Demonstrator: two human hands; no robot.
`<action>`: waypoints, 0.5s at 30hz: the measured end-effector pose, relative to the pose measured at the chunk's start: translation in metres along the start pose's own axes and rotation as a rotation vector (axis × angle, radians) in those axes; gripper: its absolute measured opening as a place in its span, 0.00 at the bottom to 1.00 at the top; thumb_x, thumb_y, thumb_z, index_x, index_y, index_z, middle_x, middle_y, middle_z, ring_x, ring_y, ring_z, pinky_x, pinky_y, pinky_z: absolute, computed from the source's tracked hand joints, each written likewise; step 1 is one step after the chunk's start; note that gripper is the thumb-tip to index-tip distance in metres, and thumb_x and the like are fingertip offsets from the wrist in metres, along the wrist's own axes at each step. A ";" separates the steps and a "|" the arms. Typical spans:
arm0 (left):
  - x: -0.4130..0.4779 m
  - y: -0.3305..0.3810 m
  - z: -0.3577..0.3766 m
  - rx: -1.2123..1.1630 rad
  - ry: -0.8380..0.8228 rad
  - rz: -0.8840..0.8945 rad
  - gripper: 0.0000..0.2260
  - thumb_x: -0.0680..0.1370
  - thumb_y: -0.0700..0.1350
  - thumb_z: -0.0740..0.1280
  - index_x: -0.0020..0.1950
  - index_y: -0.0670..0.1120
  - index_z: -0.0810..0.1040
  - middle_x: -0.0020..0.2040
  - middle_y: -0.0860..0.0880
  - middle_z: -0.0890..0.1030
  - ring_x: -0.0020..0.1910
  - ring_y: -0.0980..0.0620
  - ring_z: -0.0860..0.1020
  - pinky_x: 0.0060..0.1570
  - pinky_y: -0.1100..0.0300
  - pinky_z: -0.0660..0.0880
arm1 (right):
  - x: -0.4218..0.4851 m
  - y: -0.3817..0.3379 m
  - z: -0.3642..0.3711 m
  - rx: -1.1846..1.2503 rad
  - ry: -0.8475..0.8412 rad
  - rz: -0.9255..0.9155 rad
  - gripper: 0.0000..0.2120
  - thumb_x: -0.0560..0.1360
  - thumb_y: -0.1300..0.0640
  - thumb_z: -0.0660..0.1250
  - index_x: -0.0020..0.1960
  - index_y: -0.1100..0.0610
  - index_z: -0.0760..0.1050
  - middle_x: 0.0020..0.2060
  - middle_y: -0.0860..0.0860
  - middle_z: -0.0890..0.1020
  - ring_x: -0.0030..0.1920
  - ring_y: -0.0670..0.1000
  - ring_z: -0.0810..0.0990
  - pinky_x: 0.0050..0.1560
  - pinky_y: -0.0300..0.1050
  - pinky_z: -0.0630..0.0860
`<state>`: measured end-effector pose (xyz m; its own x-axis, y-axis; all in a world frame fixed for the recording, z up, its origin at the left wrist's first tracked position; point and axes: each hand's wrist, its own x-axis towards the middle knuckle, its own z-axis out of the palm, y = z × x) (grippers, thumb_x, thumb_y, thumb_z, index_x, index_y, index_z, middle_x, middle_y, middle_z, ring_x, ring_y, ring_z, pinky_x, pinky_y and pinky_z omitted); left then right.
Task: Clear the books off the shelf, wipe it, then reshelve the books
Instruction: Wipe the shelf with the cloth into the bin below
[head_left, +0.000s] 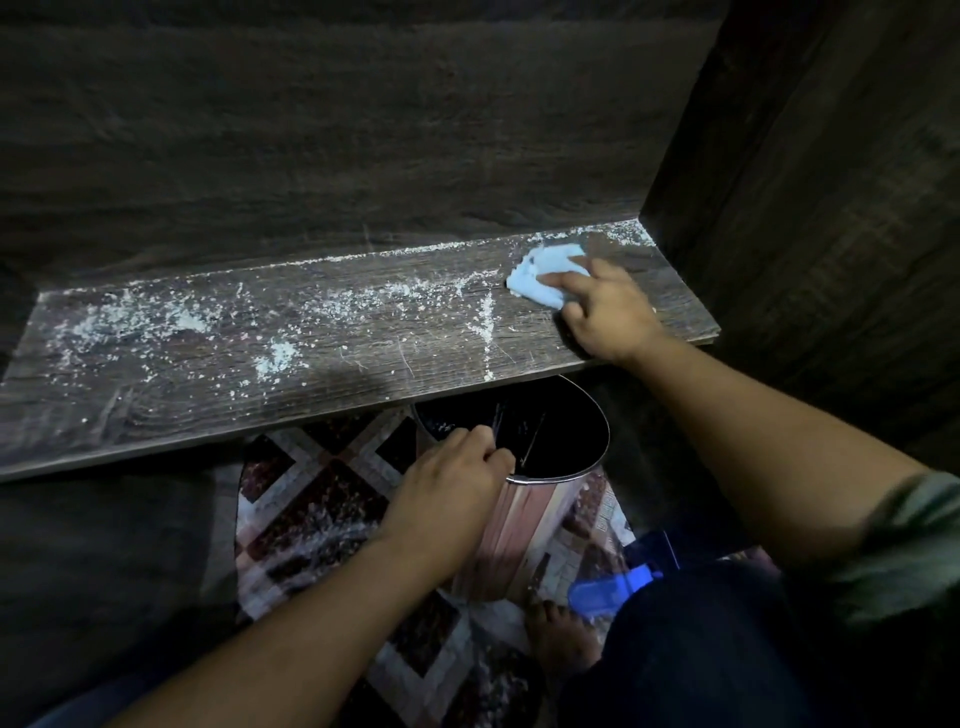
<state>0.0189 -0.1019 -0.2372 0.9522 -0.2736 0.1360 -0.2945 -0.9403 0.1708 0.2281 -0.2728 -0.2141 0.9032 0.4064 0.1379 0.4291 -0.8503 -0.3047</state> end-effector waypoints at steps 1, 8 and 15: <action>0.000 0.000 -0.001 -0.006 -0.002 0.004 0.18 0.57 0.37 0.78 0.42 0.47 0.78 0.40 0.50 0.74 0.38 0.50 0.76 0.30 0.59 0.74 | -0.009 -0.001 -0.002 0.015 -0.001 -0.026 0.21 0.76 0.58 0.62 0.67 0.46 0.74 0.67 0.57 0.71 0.67 0.60 0.67 0.68 0.50 0.65; 0.000 0.000 -0.003 -0.050 -0.023 -0.001 0.15 0.62 0.38 0.77 0.43 0.48 0.75 0.42 0.50 0.72 0.41 0.49 0.75 0.33 0.56 0.74 | -0.026 -0.001 -0.012 0.184 0.066 -0.029 0.21 0.75 0.63 0.60 0.66 0.51 0.76 0.64 0.61 0.72 0.66 0.60 0.71 0.70 0.44 0.63; 0.001 -0.001 -0.005 -0.072 -0.011 0.006 0.14 0.65 0.36 0.75 0.44 0.47 0.75 0.43 0.49 0.72 0.43 0.49 0.75 0.37 0.55 0.75 | 0.042 -0.013 -0.007 0.162 0.160 0.256 0.23 0.78 0.59 0.59 0.72 0.48 0.68 0.75 0.60 0.58 0.73 0.62 0.60 0.74 0.46 0.57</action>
<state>0.0201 -0.1007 -0.2323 0.9510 -0.2820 0.1264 -0.3052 -0.9215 0.2401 0.2602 -0.2468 -0.1979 0.9766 0.1184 0.1798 0.1936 -0.8487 -0.4923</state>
